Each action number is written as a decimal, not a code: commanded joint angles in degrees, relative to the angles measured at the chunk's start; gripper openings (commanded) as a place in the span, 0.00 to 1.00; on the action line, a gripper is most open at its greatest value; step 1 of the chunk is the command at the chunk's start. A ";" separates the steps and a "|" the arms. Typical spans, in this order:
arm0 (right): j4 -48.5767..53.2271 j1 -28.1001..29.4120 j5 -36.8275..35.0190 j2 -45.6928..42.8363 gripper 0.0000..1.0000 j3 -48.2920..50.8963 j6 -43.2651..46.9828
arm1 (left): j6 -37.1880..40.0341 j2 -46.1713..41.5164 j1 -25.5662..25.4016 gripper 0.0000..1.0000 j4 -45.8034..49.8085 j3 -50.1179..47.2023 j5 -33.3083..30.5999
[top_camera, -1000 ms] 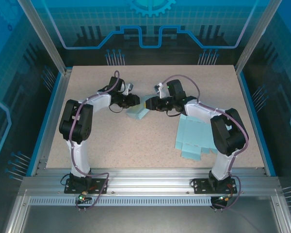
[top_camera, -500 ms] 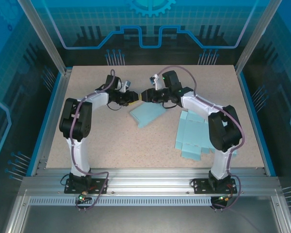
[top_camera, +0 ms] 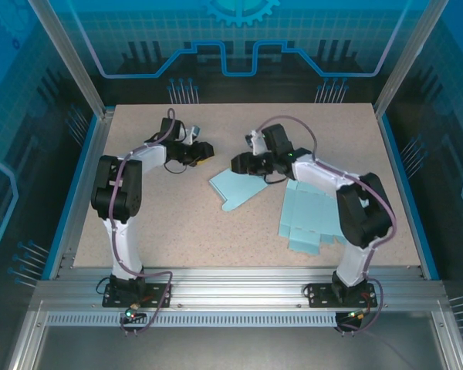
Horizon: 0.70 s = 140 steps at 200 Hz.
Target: Fold the paper box
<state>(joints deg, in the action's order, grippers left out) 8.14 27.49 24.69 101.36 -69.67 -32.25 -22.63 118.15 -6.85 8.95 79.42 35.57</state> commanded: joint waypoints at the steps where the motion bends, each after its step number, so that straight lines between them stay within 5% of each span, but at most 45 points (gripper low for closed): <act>1: -4.51 0.81 -6.83 -8.45 0.58 9.84 -4.39 | 5.31 -0.28 -0.93 0.46 3.50 1.11 -0.83; 38: -18.14 1.96 -10.15 -14.87 0.75 28.54 -15.05 | 7.55 0.27 -3.71 0.44 4.73 2.46 -3.27; 65: -26.68 2.01 -9.11 -11.98 0.81 32.78 -19.97 | 7.60 1.11 -5.09 0.41 5.02 3.59 -3.50; 140: -50.93 2.84 -2.23 3.58 0.64 31.11 -26.73 | 7.10 3.59 -5.98 0.32 6.15 5.29 -3.12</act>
<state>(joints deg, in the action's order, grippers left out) -33.32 29.21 20.38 101.43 -37.69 -56.31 -16.34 119.35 -12.71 13.04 82.59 32.64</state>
